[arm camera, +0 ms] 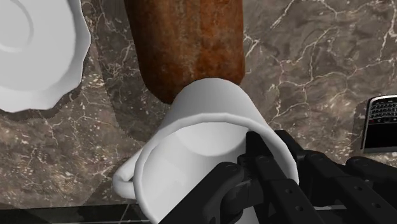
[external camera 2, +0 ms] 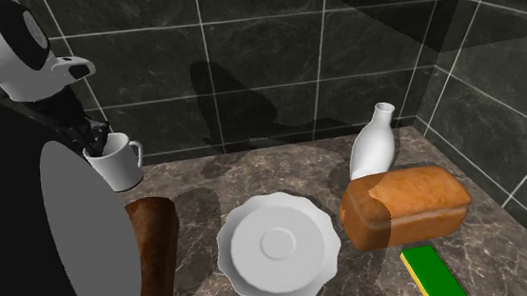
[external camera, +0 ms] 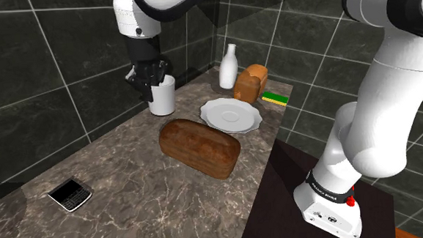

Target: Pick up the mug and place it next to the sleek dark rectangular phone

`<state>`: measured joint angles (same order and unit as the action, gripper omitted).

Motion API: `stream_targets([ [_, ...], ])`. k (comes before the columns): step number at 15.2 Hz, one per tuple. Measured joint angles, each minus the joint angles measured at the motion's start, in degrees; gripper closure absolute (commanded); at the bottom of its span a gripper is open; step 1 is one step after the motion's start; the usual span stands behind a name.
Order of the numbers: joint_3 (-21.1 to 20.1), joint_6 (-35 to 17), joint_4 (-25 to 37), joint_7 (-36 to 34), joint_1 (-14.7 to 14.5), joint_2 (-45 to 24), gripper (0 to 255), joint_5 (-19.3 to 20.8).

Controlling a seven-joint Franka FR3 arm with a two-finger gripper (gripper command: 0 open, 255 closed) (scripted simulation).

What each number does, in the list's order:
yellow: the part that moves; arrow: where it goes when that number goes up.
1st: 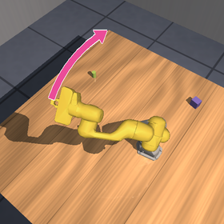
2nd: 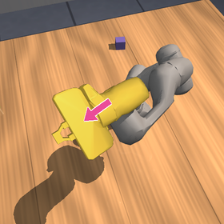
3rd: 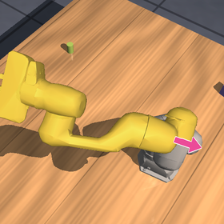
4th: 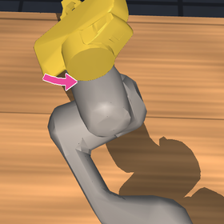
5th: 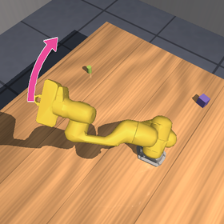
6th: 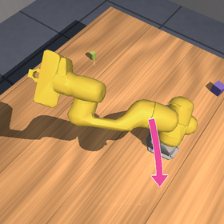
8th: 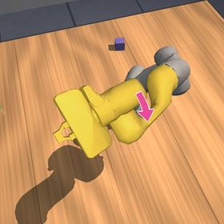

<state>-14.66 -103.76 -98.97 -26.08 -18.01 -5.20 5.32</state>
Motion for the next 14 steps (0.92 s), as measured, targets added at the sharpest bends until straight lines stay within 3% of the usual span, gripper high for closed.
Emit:
stream_targets([
  [5,-2.9,0.8,2.0,-6.8,-3.8,-1.8,255,0.8],
  [14,-7.5,4.5,11.4,-19.1,-11.8,-9.1,255,3.8],
])
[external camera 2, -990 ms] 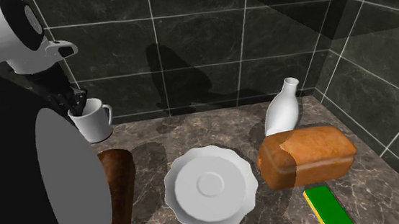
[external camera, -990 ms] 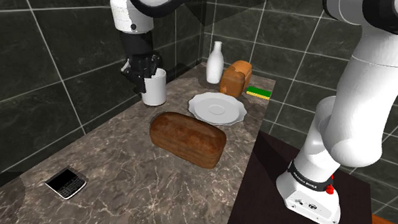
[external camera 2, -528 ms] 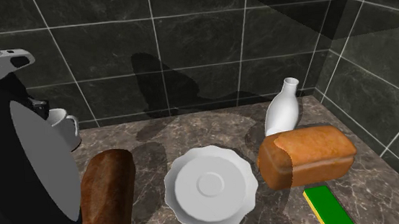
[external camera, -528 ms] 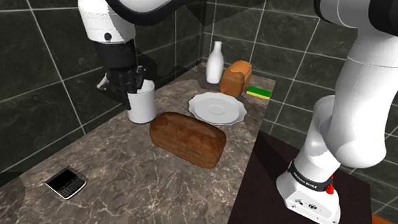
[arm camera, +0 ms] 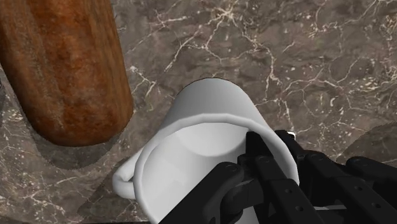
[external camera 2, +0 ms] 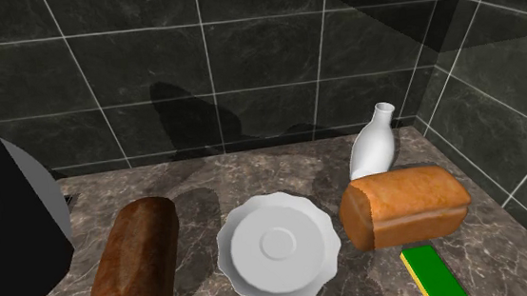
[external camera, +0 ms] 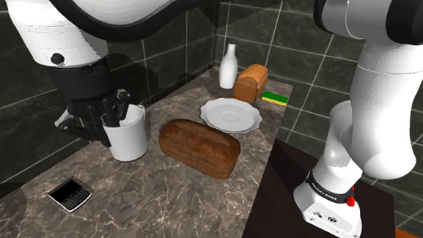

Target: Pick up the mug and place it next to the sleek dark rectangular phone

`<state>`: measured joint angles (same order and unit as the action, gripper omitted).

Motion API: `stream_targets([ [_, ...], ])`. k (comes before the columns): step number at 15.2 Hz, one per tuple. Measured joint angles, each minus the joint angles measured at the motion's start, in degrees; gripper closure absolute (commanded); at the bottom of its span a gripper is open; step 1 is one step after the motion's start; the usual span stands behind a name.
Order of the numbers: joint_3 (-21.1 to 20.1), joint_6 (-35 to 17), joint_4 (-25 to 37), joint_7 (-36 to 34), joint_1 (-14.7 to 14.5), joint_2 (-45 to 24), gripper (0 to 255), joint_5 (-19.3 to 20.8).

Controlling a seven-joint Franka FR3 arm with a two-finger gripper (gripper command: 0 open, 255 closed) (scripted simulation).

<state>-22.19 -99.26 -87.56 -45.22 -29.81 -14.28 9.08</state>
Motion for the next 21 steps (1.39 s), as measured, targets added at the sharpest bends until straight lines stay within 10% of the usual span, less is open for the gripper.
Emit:
stream_targets([
  [4,-1.2,2.2,5.6,-4.4,-3.6,-4.1,255,1.7],
  [21,-0.8,-10.0,-5.3,-6.2,-3.3,-5.7,255,2.8],
])
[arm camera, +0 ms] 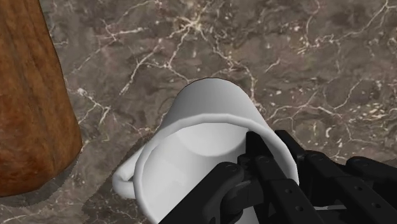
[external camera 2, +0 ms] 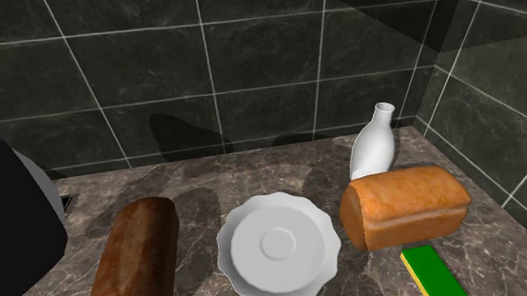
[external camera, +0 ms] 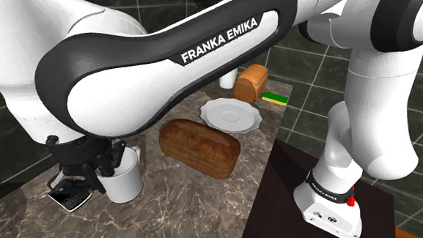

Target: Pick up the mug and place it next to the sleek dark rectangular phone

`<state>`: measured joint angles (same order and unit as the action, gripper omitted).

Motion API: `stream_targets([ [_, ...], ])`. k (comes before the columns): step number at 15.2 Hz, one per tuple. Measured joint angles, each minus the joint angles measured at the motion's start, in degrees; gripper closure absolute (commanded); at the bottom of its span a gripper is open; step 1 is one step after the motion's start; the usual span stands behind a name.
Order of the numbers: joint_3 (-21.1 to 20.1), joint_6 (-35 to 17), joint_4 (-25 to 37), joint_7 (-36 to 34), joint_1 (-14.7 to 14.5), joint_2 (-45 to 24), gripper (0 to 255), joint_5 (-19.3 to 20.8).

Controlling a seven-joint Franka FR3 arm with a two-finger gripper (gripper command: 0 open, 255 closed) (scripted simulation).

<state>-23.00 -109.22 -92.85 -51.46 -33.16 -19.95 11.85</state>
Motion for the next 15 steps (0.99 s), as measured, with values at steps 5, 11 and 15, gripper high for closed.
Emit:
stream_targets([
  [5,0.3,-3.5,-2.7,-0.4,0.1,-0.9,255,0.6],
  [11,0.6,-7.5,-5.4,-1.3,0.0,-2.4,255,1.5],
  [15,0.8,-9.0,-6.0,-1.6,-0.2,-3.4,255,2.0],
])
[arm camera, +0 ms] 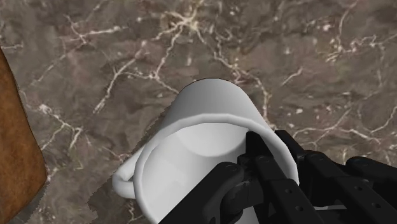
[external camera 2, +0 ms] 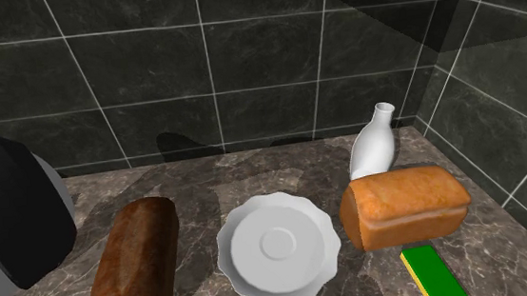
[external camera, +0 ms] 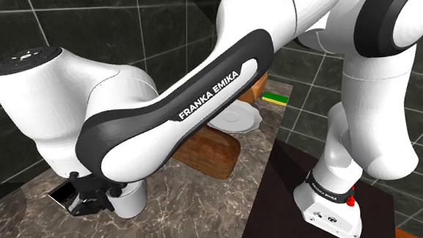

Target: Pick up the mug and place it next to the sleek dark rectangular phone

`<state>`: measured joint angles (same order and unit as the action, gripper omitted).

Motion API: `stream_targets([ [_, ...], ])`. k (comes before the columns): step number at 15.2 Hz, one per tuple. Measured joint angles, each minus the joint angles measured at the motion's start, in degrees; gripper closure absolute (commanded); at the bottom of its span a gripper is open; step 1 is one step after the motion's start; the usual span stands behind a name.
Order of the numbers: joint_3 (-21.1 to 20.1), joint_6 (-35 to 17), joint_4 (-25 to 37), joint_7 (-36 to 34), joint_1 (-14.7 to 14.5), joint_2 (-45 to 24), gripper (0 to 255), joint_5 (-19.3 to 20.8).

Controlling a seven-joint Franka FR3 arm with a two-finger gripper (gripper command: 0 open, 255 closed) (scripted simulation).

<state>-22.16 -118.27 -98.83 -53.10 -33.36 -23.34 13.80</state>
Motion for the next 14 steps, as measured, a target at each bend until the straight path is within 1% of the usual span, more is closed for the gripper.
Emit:
stream_targets([
  [4,0.0,-0.1,-0.1,0.0,0.0,-0.1,255,0.0],
  [5,0.0,-0.1,-0.1,0.0,0.0,-0.1,0,0.0],
  [11,0.0,-0.1,0.0,0.0,0.0,-0.1,0,0.0],
  [14,-0.4,3.3,2.3,0.4,-0.1,1.3,0,-0.7],
])
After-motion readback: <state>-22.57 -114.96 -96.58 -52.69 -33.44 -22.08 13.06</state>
